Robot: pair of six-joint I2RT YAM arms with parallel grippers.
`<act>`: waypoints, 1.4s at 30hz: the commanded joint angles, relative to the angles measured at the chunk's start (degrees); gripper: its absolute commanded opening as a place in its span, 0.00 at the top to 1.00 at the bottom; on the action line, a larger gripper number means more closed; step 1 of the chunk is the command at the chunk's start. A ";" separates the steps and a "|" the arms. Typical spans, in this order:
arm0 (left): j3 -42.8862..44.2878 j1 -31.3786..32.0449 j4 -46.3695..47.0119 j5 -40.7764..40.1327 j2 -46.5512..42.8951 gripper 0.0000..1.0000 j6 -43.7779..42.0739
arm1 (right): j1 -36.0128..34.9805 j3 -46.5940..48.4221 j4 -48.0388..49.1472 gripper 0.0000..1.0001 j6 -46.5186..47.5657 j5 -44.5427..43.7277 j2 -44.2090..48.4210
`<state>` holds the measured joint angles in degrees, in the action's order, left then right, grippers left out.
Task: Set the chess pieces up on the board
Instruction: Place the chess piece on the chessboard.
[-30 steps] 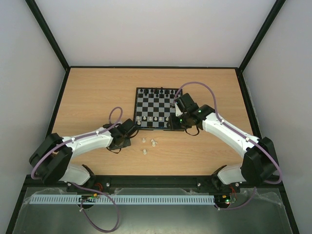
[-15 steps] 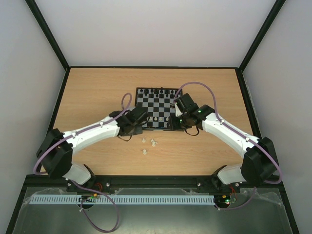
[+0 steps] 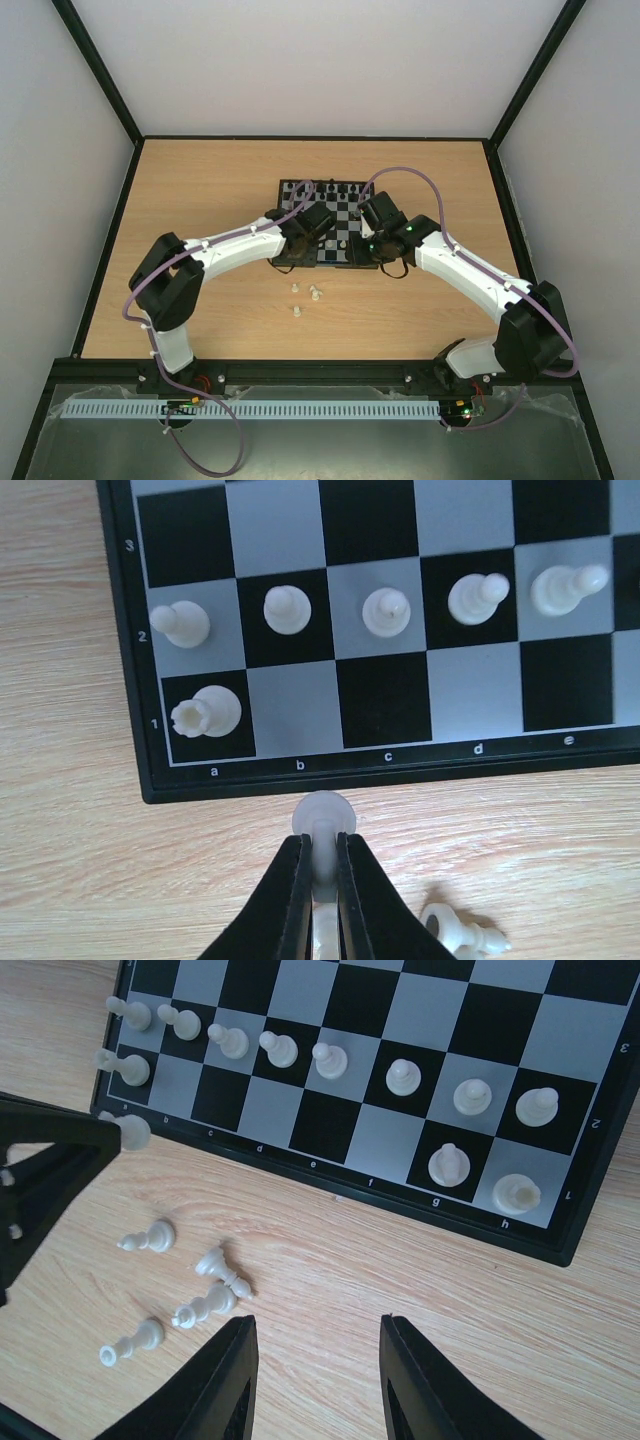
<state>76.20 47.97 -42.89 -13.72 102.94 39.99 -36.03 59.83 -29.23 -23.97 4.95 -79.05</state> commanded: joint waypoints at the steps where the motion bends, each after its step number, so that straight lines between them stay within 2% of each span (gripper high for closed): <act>1: 1.90 -0.75 -1.03 1.13 2.44 0.98 -2.61 | -0.26 0.13 -2.14 0.66 0.50 -1.01 0.80; 27: 3.51 -5.32 1.82 2.90 8.50 0.95 -5.61 | -0.26 -0.15 -2.10 0.66 0.42 -1.20 0.78; 36: 3.69 -5.67 1.63 2.48 8.22 0.90 -5.78 | -0.26 -0.13 -2.06 0.66 0.42 -1.32 0.43; 42: 3.58 -5.65 1.59 2.89 7.34 0.81 -5.62 | -0.22 -0.08 -2.06 0.66 0.41 -1.18 0.34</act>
<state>78.87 42.70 -40.34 -11.27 110.37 34.68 -36.03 59.83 -29.23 -23.97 4.01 -79.05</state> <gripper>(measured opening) 0.173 0.339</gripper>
